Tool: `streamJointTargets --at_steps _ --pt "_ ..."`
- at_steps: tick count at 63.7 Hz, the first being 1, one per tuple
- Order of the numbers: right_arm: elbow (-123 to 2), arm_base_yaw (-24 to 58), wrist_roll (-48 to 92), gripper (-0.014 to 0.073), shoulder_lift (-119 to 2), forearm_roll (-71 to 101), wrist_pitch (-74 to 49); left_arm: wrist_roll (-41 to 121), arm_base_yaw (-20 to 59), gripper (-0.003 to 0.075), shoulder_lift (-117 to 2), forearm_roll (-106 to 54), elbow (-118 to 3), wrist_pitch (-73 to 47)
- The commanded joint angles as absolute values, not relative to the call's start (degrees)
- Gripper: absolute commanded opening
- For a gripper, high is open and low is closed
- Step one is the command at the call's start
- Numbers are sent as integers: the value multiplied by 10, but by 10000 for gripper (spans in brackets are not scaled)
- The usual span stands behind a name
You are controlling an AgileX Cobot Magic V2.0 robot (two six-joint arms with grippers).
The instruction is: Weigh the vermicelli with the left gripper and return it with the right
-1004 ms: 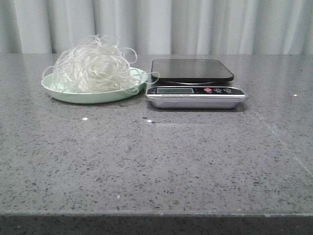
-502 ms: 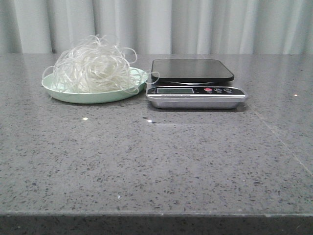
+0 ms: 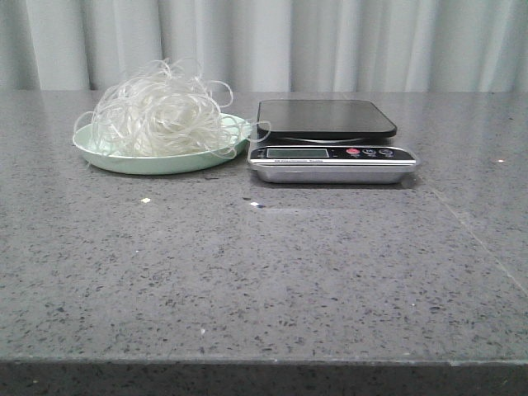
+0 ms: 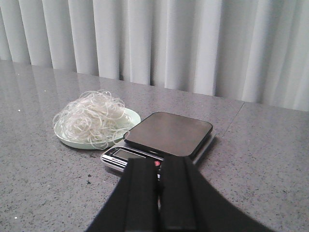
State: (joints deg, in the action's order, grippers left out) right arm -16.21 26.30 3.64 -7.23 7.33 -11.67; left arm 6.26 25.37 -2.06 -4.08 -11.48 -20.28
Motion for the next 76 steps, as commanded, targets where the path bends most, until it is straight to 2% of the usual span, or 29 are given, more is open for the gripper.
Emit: streamJointTargets --at_steps 1,11,22,76 --pt "-177 259 40 168 -77 69 -75 62 186 127 -24 -45 -95 -126" --pt "-177 259 40 168 -77 69 -75 62 85 127 9 -46 -38 -61" --pt "-177 259 40 168 -77 69 -75 62 11 127 15 -46 7 -26" --pt "-177 259 40 168 -77 69 -75 62 -2 127 14 -46 5 -35"
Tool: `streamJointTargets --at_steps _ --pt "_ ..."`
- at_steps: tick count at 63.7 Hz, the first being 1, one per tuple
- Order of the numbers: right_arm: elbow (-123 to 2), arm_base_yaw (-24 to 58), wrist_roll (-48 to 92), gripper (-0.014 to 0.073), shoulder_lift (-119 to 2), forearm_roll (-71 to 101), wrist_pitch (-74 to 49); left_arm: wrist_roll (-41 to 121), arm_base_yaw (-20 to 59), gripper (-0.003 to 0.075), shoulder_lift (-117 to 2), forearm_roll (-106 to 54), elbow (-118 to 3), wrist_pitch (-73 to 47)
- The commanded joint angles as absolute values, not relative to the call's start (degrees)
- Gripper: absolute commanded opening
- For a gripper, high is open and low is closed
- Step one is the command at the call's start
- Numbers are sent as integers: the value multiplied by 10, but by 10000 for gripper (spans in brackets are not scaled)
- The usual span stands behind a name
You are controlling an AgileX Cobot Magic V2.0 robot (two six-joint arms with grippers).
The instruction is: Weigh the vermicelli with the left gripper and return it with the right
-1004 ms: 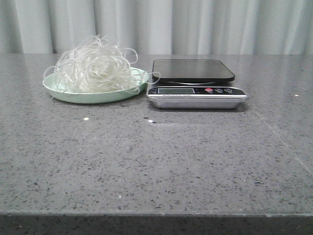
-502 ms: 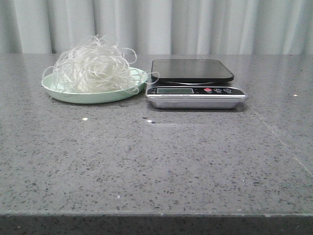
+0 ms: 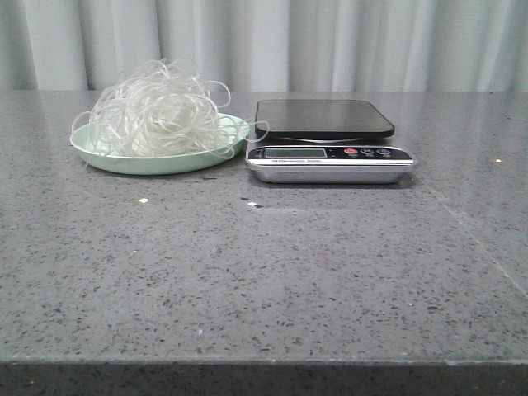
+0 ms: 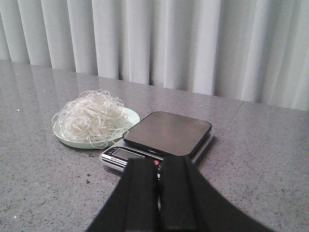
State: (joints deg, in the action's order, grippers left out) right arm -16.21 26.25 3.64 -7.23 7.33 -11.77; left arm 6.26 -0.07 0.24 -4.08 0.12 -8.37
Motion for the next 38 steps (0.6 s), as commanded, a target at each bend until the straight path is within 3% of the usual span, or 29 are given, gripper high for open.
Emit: streamJointTargets --at_steps 1,21,38 --pt "-177 259 40 168 -77 69 -75 62 -2 127 14 -46 5 -35" --pt "-163 246 40 168 -77 69 -75 62 -2 127 14 -46 5 -35" --pt "-110 96 40 168 -65 69 -58 62 -2 127 14 -46 5 -35"
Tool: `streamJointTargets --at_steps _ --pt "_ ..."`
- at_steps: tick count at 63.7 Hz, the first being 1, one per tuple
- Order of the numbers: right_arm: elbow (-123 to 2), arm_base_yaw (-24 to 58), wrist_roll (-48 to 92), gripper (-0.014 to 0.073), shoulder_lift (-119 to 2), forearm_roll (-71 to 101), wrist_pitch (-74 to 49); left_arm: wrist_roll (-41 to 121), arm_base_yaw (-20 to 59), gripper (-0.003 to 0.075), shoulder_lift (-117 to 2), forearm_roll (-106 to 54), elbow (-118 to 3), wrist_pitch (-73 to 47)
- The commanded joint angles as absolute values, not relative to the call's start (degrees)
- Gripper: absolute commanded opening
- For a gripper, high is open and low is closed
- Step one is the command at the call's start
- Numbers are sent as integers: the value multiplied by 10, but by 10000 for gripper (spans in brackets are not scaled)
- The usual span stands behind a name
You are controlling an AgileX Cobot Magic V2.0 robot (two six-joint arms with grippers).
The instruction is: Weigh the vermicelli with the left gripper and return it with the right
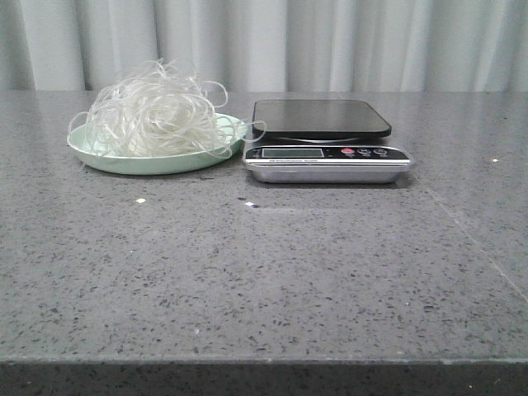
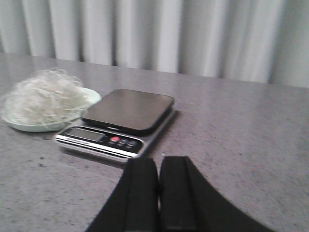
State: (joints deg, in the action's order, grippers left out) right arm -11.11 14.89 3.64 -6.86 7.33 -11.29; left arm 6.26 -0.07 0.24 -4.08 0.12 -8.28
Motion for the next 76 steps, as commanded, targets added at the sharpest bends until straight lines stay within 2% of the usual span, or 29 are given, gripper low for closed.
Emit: streamJointTargets --at_steps 1,10,21,76 --pt "-106 93 40 168 -63 69 -56 62 -2 127 14 -46 5 -35" --pt "-63 54 40 168 -22 69 -17 62 -2 127 14 -46 5 -35" --pt "14 55 39 168 14 69 97 62 -2 127 14 -46 5 -35" --pt "11 55 39 168 16 69 79 62 -2 127 14 -46 5 -35"
